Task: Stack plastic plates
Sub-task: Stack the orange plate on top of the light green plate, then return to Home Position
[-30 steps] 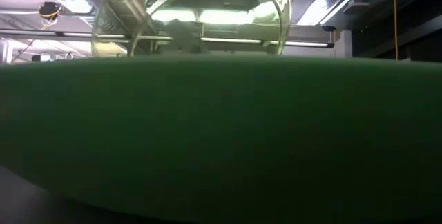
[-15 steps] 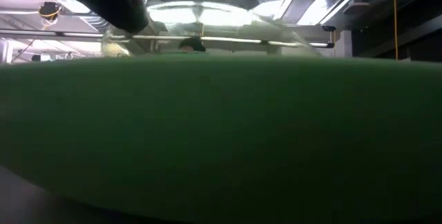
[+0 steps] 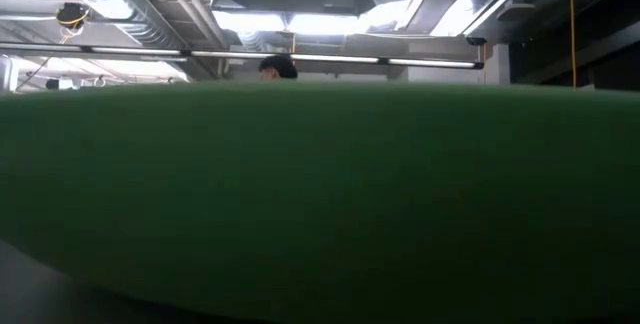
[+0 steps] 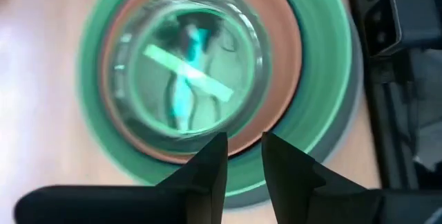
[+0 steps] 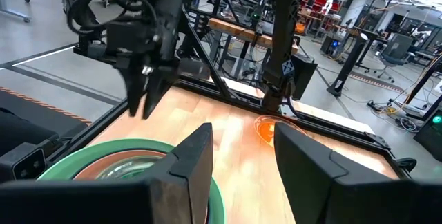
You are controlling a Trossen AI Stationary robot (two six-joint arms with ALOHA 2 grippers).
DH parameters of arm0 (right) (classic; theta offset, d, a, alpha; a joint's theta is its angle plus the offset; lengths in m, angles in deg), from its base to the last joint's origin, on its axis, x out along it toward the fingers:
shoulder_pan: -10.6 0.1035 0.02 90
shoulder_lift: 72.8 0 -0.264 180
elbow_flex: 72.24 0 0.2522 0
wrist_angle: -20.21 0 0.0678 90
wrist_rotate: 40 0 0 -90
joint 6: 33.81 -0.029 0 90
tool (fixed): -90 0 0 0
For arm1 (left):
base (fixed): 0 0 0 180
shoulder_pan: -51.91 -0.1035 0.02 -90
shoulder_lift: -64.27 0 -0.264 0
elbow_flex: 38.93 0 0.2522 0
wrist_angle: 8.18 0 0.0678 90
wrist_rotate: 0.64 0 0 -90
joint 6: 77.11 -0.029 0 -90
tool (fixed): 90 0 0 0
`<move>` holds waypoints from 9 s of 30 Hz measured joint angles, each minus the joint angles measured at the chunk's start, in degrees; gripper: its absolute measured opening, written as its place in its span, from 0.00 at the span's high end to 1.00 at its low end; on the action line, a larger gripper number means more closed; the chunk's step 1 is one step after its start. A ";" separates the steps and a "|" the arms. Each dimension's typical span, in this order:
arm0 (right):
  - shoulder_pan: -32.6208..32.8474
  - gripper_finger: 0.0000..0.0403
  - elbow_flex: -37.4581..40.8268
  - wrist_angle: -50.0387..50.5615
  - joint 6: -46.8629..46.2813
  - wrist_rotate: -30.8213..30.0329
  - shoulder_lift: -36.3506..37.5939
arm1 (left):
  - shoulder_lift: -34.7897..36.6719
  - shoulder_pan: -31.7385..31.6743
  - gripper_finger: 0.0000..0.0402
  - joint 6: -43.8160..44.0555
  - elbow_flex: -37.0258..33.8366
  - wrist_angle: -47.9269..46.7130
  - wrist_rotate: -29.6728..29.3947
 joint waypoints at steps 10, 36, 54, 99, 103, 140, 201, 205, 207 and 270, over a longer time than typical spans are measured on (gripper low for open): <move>0.00 0.63 0.00 -0.12 -0.19 0.00 -0.25 | 8.33 2.98 0.79 8.33 -0.71 -13.10 -10.38; 0.00 0.63 0.00 -1.16 0.39 -0.20 -0.39 | 30.00 -3.90 0.75 42.03 -41.39 -12.12 6.71; 0.00 0.63 0.00 -0.92 0.42 -0.20 -0.38 | 29.98 -16.51 0.58 36.65 -52.35 -6.32 9.21; 0.00 0.63 0.00 -0.44 0.44 -0.22 -0.38 | 29.83 -19.45 0.99 29.77 -55.96 2.66 6.68; 0.00 0.63 0.00 -0.42 0.44 -0.22 -0.38 | 29.83 -18.54 1.00 28.30 -52.86 1.11 6.55; -0.02 0.63 -0.02 -0.16 0.44 -0.22 -0.39 | 26.81 -4.31 0.99 -10.53 -34.95 38.25 0.22; -0.02 0.63 -0.02 -1.05 -1.62 -0.23 -0.38 | 19.57 -8.44 0.73 -8.34 -27.50 36.74 17.75; -0.02 0.63 -0.02 -0.71 -5.27 -2.57 -0.37 | 23.95 -7.42 0.74 -13.78 -27.47 33.65 8.24; -0.02 0.63 -0.02 -0.31 -6.30 -3.22 -0.37 | 25.67 -7.64 0.75 -15.39 -27.54 31.82 4.46; -26.98 0.98 33.46 16.39 -16.16 23.90 54.65 | 91.96 -35.71 0.98 -22.73 -92.78 63.59 10.72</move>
